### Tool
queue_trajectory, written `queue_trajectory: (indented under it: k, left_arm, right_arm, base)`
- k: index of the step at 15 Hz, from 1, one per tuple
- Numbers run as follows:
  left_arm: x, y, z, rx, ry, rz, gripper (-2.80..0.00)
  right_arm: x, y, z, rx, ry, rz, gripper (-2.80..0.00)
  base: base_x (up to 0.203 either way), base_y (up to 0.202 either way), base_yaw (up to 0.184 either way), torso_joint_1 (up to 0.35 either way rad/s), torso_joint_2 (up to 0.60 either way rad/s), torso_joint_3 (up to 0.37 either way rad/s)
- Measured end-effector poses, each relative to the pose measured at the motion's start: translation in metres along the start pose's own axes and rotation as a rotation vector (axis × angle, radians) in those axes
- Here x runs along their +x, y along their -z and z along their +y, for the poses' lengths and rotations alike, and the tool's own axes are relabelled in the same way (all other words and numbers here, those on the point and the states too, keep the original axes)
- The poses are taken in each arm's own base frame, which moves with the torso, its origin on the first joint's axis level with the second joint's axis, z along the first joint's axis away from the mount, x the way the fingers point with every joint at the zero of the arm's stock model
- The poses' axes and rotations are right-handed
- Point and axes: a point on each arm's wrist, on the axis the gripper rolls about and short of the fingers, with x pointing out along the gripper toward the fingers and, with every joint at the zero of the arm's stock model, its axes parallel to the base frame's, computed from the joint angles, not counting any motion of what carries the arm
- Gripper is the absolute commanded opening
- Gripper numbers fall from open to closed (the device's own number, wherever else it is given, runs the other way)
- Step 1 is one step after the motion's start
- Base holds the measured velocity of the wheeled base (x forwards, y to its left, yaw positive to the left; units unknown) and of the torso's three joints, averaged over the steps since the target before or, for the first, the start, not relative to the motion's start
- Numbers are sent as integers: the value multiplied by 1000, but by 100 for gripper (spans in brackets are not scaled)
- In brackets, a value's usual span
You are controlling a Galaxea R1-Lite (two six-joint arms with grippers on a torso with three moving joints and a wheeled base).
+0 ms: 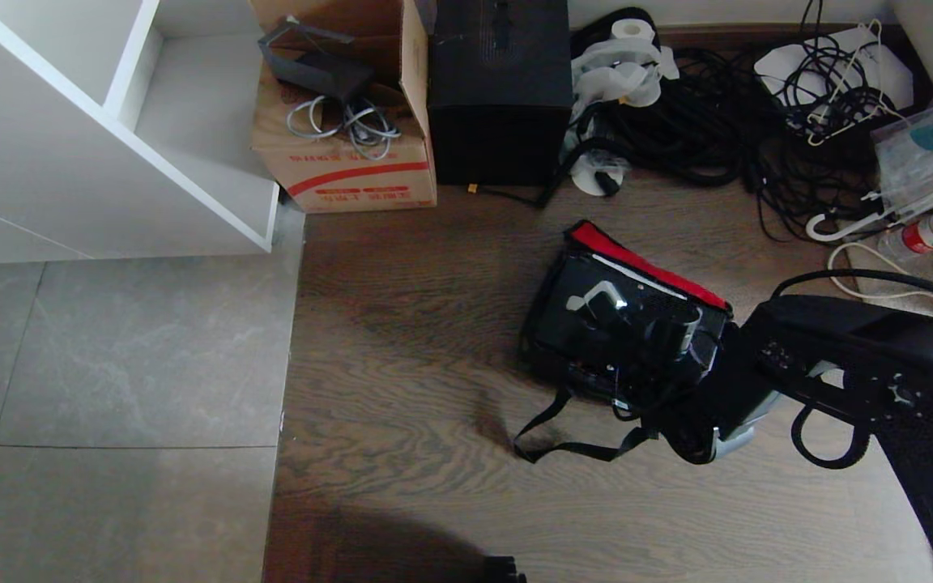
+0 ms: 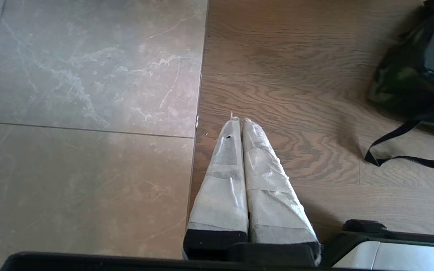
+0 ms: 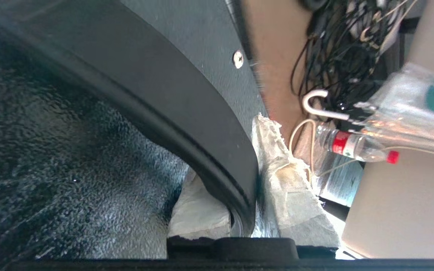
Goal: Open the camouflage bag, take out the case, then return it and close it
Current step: Lift the black box
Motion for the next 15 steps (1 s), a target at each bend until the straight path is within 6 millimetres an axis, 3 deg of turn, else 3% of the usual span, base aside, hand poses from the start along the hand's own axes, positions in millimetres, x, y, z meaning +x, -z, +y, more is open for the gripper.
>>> queue_trajectory:
  k: [4,7,15]
  left_arm:
    - [0,0,0,0,0,0,-280]
    - [0,0,0,0,0,0,-280]
    - [0,0,0,1,0,0,-280]
  right_arm:
    - [-30,-40,-28,81,42,-48,-280]
    - [-46,-55,-43,103,42,-88,-280]
    - [-64,-56,-50,113,5,-106,-280]
  base:
    - [0,0,0,0,0,0]
    - [0,0,0,0,0,0]
    - [0,0,0,0,0,0]
